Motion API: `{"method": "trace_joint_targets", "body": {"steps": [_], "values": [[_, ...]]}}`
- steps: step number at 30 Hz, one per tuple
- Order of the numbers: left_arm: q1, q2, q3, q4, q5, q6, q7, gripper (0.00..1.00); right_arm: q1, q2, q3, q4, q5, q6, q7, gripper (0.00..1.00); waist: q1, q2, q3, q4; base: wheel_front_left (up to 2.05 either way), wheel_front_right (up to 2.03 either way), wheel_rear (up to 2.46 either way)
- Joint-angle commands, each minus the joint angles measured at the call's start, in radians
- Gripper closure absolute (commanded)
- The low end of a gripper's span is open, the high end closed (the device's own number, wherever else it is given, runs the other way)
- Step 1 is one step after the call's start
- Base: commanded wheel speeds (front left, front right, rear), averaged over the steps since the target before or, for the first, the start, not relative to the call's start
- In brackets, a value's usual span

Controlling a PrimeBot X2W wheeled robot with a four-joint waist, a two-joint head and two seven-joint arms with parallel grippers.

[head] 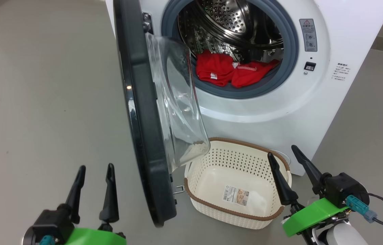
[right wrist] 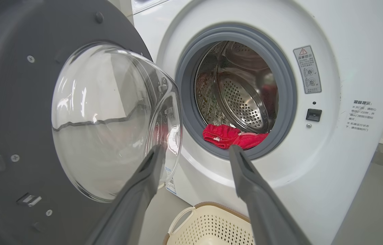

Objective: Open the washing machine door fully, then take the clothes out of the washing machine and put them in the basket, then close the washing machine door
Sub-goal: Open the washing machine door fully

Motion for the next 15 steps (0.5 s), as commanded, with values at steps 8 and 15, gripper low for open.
{"method": "trace_joint_targets", "body": {"steps": [8, 15], "values": [[-0.009, 0.017, 0.028, -0.021, -0.005, 0.01, -0.009, 0.0, -0.003, 0.004, 0.02, -0.031, 0.006, 0.007, -0.006, 0.0, 0.0, 0.0, -0.003, -0.006, 0.0, 0.0, 0.0], [-0.009, 0.023, 0.028, -0.022, -0.01, 0.012, -0.009, 0.0, -0.011, 0.004, 0.026, -0.031, 0.013, 0.007, -0.006, 0.0, 0.0, 0.0, 0.002, -0.011, 0.0, 0.0, 0.0]]}}
